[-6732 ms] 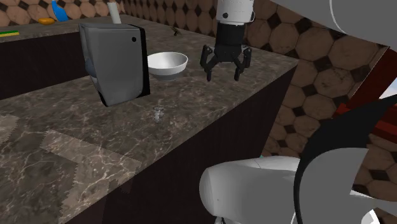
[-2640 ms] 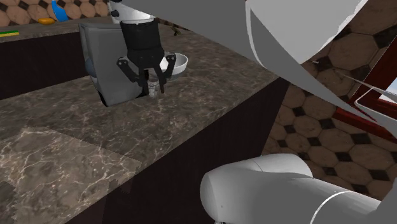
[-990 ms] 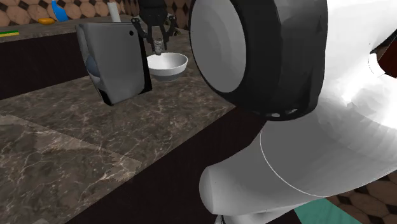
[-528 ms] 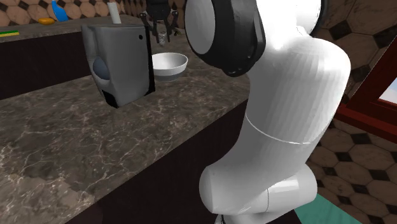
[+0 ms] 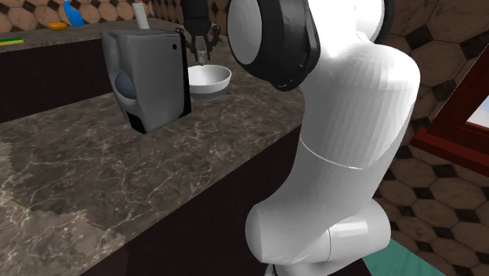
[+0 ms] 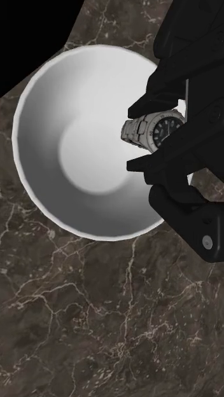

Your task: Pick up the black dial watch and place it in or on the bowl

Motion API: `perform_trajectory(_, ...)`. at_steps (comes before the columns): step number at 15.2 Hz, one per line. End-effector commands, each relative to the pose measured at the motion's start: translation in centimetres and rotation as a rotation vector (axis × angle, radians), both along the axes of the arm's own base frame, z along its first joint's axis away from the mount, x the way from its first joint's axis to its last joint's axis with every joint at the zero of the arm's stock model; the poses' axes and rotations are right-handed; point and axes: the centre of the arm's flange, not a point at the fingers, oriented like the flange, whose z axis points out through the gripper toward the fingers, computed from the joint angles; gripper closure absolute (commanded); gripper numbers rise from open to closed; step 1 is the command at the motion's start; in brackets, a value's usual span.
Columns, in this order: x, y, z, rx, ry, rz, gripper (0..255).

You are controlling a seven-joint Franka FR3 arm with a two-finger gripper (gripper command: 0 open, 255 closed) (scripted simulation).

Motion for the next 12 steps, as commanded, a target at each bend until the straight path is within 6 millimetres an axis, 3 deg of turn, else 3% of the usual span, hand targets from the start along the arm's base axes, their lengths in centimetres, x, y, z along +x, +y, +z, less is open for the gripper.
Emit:
perform_trajectory(1, 0.0, -0.1, -1.0, 0.0, 0.0, 0.0, 255)
perform_trajectory(6, 0.0, -0.1, -3.7, 0.0, 0.0, 0.0, 255)
perform_trajectory(12, 0.0, -0.1, -3.7, 0.0, 0.0, 0.0, 255)
